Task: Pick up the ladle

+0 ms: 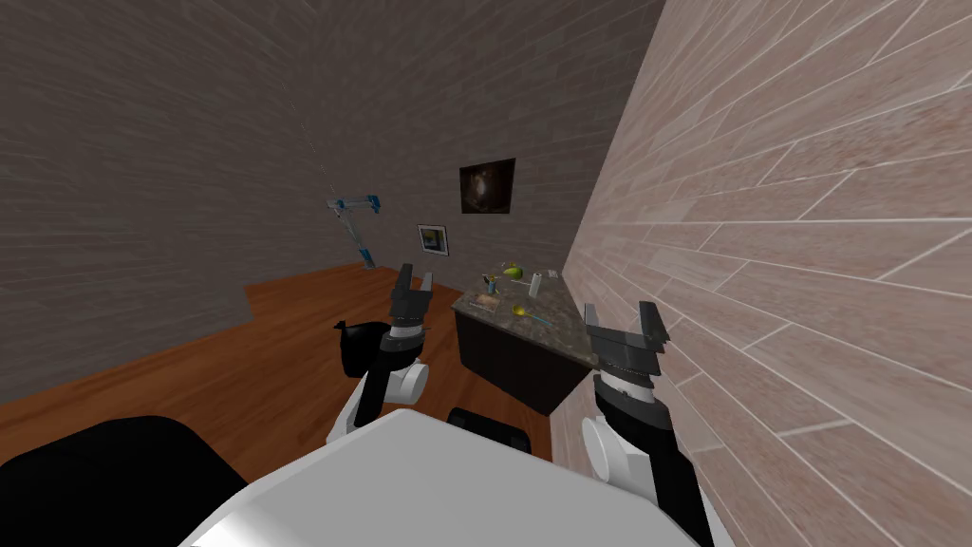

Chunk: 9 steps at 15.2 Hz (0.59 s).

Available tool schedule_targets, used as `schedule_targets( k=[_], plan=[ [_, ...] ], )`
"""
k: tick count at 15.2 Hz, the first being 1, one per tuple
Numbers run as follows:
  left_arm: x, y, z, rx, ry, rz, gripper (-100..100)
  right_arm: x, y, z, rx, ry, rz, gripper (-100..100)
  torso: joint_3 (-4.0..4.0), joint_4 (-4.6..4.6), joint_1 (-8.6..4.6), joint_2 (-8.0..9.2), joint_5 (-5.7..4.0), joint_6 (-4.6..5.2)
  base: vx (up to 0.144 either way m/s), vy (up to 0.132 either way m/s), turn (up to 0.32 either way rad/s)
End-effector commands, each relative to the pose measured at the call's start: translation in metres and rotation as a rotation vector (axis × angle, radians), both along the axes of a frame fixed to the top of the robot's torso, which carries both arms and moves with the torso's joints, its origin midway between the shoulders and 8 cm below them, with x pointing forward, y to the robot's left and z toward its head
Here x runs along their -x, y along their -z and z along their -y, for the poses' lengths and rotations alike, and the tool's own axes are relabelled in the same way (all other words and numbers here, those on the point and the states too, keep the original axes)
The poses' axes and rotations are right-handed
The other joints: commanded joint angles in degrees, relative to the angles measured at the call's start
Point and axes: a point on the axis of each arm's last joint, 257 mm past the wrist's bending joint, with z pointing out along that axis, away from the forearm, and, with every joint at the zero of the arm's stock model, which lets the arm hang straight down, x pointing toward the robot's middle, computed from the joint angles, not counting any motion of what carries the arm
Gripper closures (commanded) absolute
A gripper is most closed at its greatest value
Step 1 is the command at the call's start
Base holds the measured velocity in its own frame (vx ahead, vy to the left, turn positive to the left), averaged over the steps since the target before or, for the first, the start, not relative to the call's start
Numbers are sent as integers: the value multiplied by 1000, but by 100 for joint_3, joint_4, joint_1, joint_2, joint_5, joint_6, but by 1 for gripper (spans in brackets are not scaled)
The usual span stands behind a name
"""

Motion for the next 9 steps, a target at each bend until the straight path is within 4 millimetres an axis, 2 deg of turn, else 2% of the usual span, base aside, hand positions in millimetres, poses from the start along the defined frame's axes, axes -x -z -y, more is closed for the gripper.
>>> schedule_targets(
  k=[1,2,5,6,8,9],
  plan=[
    [0,0,0,0,0,0,0,-5,8,-8,63,-13,-20,-100,0,0,0,0,0,0,-3,14,70],
    [0,0,0,0,0,0,0,-5,8,-8,63,-13,-20,-100,0,0,3,1,0,-2,-3,21,85],
    [0,0,0,0,0,0,0,-15,28,-23,183,-29,-57,-100,0,0,9,0,2,-2,-6,31,100],
    [0,0,0,0,0,0,0,-15,28,-23,184,-29,-57,-100,0,0,12,1,2,-3,-6,36,89],
    [0,0,0,0,0,0,0,-23,47,-33,286,-38,-87,-100,1,0,13,2,3,-2,-9,39,112],
    [0,0,0,0,0,0,0,-23,48,-34,291,-40,-88,-100,1,0,15,2,3,-3,-10,38,108]
  ],
)
